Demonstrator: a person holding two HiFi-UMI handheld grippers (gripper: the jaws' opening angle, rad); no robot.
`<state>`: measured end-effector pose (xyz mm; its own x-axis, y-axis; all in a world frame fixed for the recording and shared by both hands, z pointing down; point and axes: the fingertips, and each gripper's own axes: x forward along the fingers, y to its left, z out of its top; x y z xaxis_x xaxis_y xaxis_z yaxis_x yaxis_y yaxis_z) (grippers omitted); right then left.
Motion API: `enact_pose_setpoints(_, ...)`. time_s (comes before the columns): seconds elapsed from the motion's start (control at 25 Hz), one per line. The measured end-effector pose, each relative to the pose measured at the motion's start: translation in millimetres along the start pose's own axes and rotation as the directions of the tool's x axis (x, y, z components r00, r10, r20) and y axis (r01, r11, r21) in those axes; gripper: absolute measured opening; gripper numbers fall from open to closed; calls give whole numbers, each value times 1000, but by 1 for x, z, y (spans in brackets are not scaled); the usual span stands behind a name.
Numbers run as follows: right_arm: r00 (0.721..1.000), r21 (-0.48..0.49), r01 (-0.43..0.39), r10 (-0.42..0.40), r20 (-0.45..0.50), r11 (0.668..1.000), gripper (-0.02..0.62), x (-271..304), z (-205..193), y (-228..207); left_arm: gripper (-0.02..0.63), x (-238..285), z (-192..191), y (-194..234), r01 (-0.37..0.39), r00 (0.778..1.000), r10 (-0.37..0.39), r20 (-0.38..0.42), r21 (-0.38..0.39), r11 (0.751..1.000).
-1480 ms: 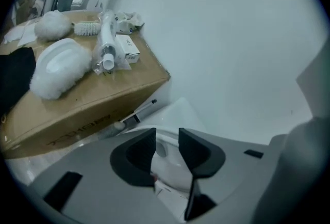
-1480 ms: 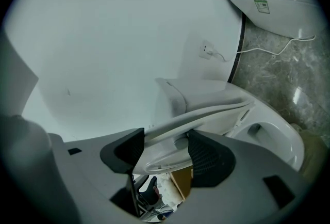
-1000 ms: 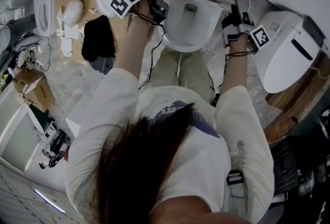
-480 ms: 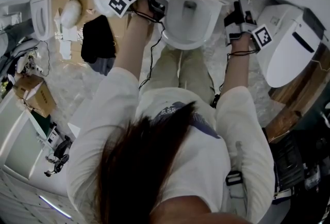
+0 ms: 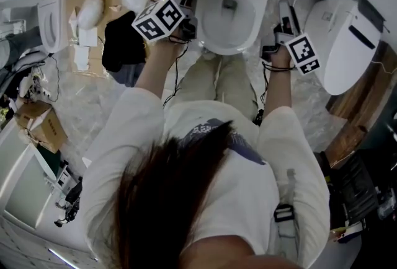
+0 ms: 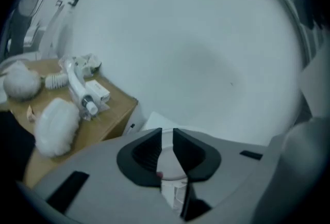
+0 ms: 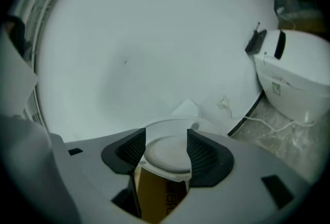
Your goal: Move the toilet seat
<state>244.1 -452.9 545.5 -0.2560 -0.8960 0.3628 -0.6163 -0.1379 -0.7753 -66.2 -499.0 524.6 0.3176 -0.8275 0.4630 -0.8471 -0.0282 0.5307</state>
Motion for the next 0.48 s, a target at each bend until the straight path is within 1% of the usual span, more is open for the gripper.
enact_pose_setpoints(0.08,1000,-120,21,-19,22,993,232,-27,-8,18,23,-31,7,-8,8,1000,-10,28,89,996)
enact_pose_setpoints(0.16,998,-217,47,-39,40,975,189,-57,-20,32,6,-64,8,-16,27,998,-35,51,149,989)
enact_pose_setpoints(0.24,995,-301,88,-71,67,950,107,-88,-32,44,0,-95,5,-24,46,996,-61,65,211,976)
enact_pose_setpoints(0.32,991,-372,121,-93,93,920,16,-118,-43,54,0,-127,-2,-34,68,993,-92,72,283,957)
enact_pose_setpoints(0.4,992,-442,119,-85,97,889,11,-147,-57,66,0,-159,-12,-45,82,990,-117,78,355,931)
enact_pose_setpoints(0.48,994,-519,105,-67,92,848,11,-175,-70,79,-2,-190,-23,-54,75,988,-124,93,418,905)
